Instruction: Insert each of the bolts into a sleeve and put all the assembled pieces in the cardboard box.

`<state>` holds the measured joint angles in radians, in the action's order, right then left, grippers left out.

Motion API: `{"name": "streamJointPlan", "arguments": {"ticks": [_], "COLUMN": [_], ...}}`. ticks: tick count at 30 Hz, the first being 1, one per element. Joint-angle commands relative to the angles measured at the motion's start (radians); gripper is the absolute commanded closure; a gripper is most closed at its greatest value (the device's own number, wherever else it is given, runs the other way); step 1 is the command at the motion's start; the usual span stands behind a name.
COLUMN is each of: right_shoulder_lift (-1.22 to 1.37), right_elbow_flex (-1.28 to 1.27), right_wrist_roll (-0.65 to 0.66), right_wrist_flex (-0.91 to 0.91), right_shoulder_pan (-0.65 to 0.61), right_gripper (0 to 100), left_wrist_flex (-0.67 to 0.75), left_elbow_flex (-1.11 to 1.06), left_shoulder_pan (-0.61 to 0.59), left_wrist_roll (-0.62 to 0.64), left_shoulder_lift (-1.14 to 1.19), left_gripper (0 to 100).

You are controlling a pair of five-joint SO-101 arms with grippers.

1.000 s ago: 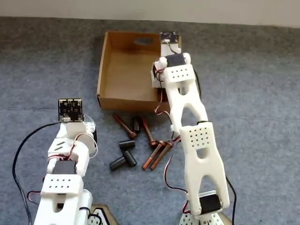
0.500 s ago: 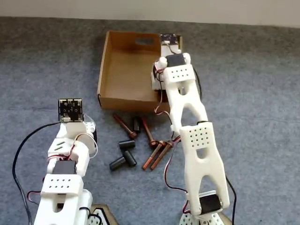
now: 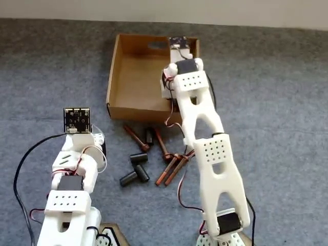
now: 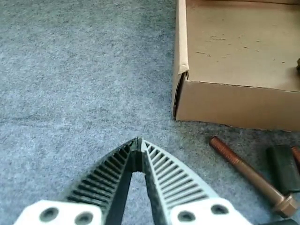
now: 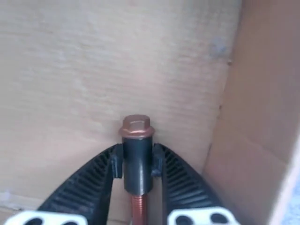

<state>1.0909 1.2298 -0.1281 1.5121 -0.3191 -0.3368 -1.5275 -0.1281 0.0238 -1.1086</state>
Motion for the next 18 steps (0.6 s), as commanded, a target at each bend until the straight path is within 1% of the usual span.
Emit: {"name": "streamJointPlan", "arguments": {"ticks": [1, 3, 5, 10, 12, 15, 18], "right_shoulder_lift": [-0.024, -0.018, -0.019, -0.016, -0.013, -0.013, -0.013], "right_elbow_flex": [0.087, 0.147, 0.209, 0.36, 0.361, 0.292, 0.193], "right_wrist_roll": [-0.005, -0.006, -0.006, -0.005, -0.005, 0.011, 0.106], "right_wrist_flex": [-0.012, -0.004, 0.019, 0.091, 0.122, 0.12, 0.082], "right_shoulder_pan": [-0.004, 0.001, 0.005, -0.01, -0.027, -0.059, -0.102], "right_gripper": [91.2, 93.8, 99.1, 99.3, 99.3, 99.3, 99.3], "left_wrist_flex": [0.02, 0.02, 0.02, 0.02, 0.02, 0.02, 0.02], "left_elbow_flex": [0.007, 0.007, 0.007, 0.007, 0.007, 0.007, 0.007], "left_shoulder_pan": [-0.002, -0.002, -0.002, -0.002, -0.002, -0.002, -0.002], "left_wrist_roll": [-0.003, -0.003, -0.003, -0.003, -0.003, -0.003, -0.003], "left_shoulder_lift": [-0.013, -0.013, -0.013, -0.013, -0.013, -0.013, -0.013], "left_gripper": [99, 99, 99, 99, 99, 99, 99]}}
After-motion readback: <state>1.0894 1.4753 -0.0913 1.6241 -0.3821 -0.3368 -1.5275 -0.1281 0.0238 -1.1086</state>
